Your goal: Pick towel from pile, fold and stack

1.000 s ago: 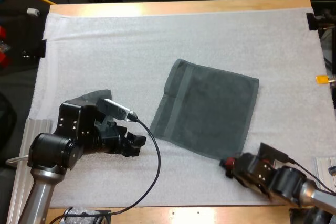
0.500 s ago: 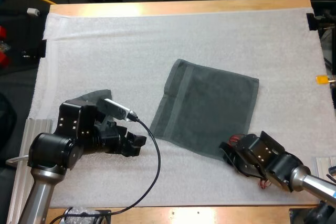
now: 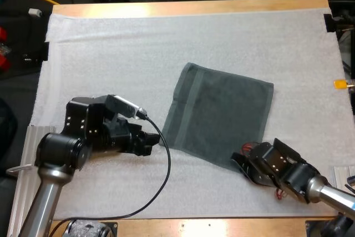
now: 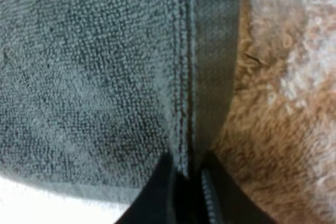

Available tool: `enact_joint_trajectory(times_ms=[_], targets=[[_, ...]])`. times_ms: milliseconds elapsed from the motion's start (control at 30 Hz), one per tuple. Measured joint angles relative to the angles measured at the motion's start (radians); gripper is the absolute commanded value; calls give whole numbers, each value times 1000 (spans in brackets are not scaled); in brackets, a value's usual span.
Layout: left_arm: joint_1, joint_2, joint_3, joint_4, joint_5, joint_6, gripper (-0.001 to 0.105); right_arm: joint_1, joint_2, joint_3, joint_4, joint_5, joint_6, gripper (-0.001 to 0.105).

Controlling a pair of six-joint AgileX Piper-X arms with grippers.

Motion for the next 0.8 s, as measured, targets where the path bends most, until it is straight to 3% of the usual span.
enact_joint_trajectory(times_ms=[200, 433, 800], targets=[[-55, 146, 0, -7, -9, 24, 58, 0, -19, 0, 20, 15, -24, 0], [-153, 343, 0, -39, -128, 30, 58, 0, -19, 0, 20, 18, -26, 0], [-155, 586, 0, -193, -146, -33, 58, 0, -19, 0, 22, 19, -26, 0]])
